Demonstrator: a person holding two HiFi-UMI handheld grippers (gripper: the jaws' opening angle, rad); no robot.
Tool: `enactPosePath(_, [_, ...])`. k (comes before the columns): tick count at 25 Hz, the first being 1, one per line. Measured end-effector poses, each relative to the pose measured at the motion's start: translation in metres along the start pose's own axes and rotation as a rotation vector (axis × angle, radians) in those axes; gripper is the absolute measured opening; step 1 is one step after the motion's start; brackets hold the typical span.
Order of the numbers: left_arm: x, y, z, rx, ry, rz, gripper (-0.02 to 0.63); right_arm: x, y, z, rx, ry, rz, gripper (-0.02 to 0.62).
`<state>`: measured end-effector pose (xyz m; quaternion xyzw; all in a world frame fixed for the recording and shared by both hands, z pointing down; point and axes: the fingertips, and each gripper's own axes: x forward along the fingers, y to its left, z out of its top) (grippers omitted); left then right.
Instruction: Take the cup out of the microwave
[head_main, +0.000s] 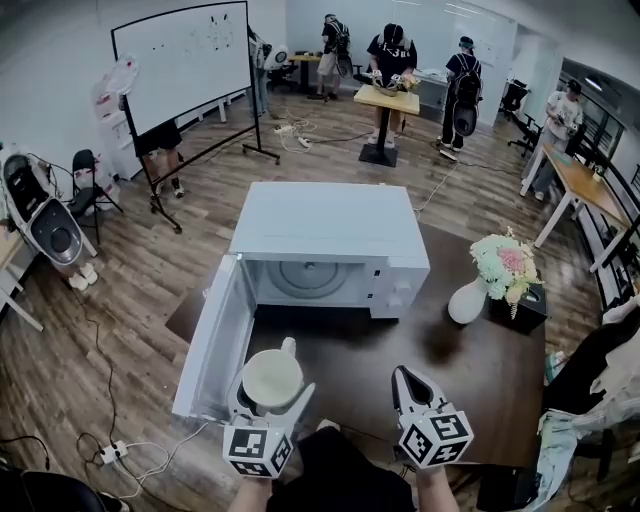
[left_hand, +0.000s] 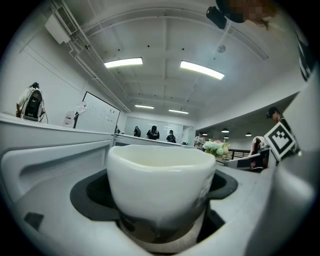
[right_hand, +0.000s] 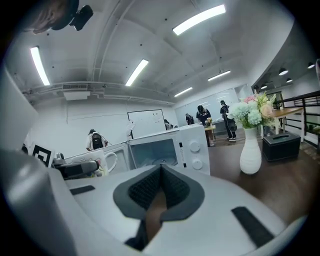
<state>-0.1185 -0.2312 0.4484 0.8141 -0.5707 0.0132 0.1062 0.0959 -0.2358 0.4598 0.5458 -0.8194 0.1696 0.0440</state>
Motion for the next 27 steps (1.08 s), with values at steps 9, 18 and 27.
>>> enactPosePath(9, [-0.023,-0.007,-0.005,0.014,0.009,-0.007,0.512,-0.017,0.013,-0.005,-0.013,-0.004,0.018,-0.006])
enactPosePath(18, [-0.021,-0.016,-0.007,0.012,-0.001,-0.009,0.512,-0.019,0.015,-0.01,-0.029,0.014,0.039,-0.007])
enactPosePath(27, [-0.018,-0.024,-0.009,0.002,0.002,-0.011,0.512,-0.022,0.012,-0.013,-0.023,0.024,0.048,-0.006])
